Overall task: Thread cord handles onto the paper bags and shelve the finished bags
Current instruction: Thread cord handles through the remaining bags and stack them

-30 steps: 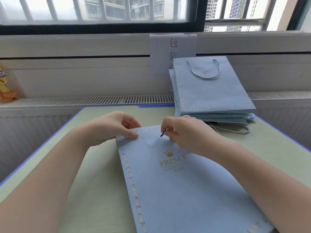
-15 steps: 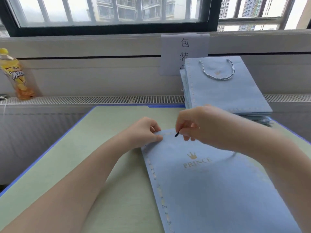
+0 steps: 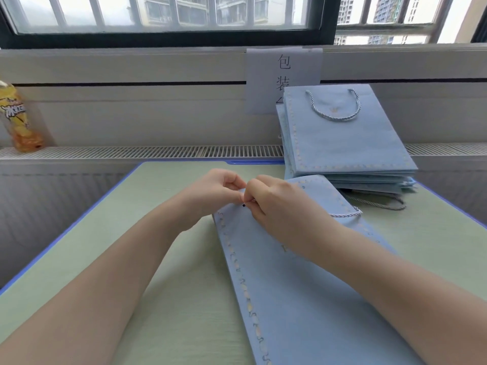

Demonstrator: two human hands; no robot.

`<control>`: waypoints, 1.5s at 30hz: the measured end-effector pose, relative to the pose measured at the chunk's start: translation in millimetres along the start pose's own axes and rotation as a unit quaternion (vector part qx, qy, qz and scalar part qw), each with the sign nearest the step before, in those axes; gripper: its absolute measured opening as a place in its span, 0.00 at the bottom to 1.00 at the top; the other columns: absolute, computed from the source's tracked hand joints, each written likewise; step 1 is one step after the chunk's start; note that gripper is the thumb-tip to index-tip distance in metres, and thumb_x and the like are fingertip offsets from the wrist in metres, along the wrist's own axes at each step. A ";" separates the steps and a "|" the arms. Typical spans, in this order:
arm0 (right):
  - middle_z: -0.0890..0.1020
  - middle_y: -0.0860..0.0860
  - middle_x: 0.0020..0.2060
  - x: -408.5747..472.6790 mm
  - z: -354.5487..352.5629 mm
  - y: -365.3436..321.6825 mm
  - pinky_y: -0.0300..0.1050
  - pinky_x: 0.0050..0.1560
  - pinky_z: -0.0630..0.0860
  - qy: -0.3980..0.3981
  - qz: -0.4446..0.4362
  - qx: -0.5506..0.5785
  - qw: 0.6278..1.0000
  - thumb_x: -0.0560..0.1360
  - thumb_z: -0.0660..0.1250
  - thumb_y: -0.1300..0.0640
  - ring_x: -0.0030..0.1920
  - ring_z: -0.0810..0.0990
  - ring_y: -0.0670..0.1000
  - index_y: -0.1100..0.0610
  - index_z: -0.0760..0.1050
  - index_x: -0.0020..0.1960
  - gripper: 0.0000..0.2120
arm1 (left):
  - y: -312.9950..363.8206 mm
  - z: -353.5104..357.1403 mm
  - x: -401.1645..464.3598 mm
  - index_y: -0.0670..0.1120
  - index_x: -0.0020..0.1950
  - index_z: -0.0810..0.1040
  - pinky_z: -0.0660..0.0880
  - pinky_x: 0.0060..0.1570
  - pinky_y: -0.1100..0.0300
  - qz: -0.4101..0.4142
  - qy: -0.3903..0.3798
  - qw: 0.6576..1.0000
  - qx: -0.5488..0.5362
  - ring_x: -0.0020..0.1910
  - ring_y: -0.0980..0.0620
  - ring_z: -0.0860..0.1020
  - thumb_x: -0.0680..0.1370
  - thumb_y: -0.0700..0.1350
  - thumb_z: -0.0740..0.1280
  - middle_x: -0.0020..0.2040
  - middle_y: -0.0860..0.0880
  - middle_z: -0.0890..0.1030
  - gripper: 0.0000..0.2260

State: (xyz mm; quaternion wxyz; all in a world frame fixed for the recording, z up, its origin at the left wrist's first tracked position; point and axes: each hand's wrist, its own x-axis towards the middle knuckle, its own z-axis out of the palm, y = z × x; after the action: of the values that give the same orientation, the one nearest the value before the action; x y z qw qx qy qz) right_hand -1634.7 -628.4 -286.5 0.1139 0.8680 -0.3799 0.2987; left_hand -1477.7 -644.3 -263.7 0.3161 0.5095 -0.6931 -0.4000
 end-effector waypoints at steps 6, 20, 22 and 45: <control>0.65 0.50 0.31 -1.0 2.1 -8.2 0.41 0.27 0.60 0.028 -0.049 -0.040 0.998 0.58 0.70 0.76 0.31 0.60 0.48 0.58 0.68 0.36 0.18 | 0.3 -0.5 -1.1 0.41 0.47 0.79 0.72 0.41 0.66 0.008 -0.003 1.000 0.012 0.41 0.54 0.79 0.72 0.33 0.66 0.42 0.46 0.83 0.07; 0.74 0.57 0.39 3.1 1.3 1.6 0.53 0.37 0.72 -0.042 0.028 0.063 0.997 0.76 0.63 0.67 0.35 0.72 0.58 0.65 0.78 0.47 0.05 | 4.1 -0.7 -2.3 0.42 0.45 0.80 0.74 0.46 0.56 0.004 0.013 1.000 0.005 0.43 0.48 0.79 0.62 0.40 0.63 0.44 0.42 0.82 0.14; 0.76 0.56 0.41 2.3 -1.9 -1.3 0.50 0.42 0.71 -0.053 0.044 0.122 0.990 0.78 0.62 0.63 0.40 0.74 0.57 0.61 0.80 0.51 0.08 | 5.6 -1.2 -2.5 0.42 0.43 0.79 0.70 0.41 0.58 -0.004 0.012 1.000 0.002 0.39 0.48 0.75 0.60 0.40 0.61 0.41 0.42 0.79 0.15; 0.72 0.44 0.48 3.7 -4.2 4.3 0.27 0.42 0.62 -0.064 0.157 0.211 0.963 0.76 0.66 0.54 0.41 0.68 0.36 0.54 0.74 0.60 0.13 | 3.0 2.9 5.5 0.40 0.39 0.70 0.62 0.38 0.56 -0.082 0.033 0.996 0.020 0.41 0.46 0.66 0.65 0.38 0.60 0.40 0.42 0.67 0.04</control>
State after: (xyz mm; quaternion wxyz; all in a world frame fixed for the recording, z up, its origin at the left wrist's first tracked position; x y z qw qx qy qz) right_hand -1637.7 -631.8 -281.1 -0.1446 0.8194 -0.4461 0.3295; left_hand -1483.1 -648.4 -262.3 0.2947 0.5833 -0.6462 -0.3941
